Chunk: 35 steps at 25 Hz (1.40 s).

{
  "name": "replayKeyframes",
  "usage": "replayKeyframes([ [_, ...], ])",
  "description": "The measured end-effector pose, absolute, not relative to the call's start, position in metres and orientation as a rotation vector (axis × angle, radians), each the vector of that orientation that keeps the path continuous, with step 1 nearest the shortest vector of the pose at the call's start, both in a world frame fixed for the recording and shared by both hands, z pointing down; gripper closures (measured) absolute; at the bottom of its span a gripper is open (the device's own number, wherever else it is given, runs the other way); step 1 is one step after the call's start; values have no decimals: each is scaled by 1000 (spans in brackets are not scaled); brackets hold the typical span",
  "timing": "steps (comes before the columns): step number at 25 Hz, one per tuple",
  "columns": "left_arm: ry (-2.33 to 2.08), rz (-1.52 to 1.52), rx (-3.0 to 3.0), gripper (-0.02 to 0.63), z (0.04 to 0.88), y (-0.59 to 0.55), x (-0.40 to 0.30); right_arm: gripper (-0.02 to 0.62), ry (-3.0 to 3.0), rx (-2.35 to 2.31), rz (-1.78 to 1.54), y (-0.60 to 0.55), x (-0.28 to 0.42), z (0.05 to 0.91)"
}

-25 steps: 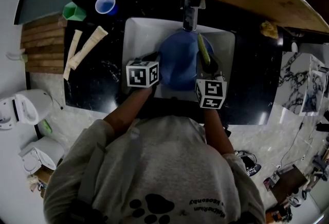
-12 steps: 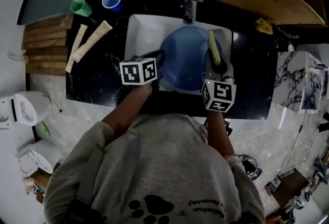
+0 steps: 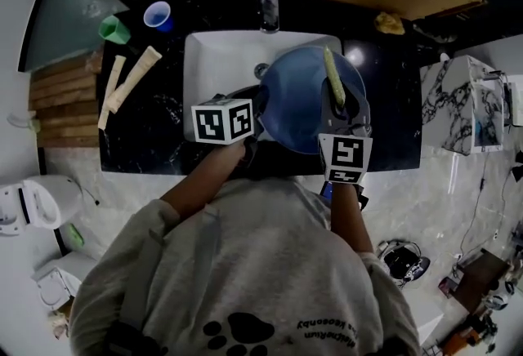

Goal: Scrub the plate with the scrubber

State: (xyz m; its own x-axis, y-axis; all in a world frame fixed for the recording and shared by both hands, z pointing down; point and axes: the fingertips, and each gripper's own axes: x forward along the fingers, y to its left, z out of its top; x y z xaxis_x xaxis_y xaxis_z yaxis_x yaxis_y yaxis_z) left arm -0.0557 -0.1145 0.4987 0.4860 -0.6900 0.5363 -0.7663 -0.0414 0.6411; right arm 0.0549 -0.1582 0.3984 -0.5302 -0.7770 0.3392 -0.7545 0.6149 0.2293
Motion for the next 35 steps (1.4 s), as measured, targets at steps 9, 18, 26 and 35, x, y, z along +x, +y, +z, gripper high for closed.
replayKeyframes([
  [9,-1203,134,1784,591,481,-93,-45,528,-2400,1009,-355,-127,38,370],
  [18,-1098,238,1825,588,492,-109,18,528,-2137,1008,-320,-114,102,409],
  [26,-1119,319,1875,588,499,-134,51,528,-1771,836,-531,-134,129,449],
  [35,-1120,298,1892,588,499,-145,57,525,-1665,688,-531,-143,114,484],
])
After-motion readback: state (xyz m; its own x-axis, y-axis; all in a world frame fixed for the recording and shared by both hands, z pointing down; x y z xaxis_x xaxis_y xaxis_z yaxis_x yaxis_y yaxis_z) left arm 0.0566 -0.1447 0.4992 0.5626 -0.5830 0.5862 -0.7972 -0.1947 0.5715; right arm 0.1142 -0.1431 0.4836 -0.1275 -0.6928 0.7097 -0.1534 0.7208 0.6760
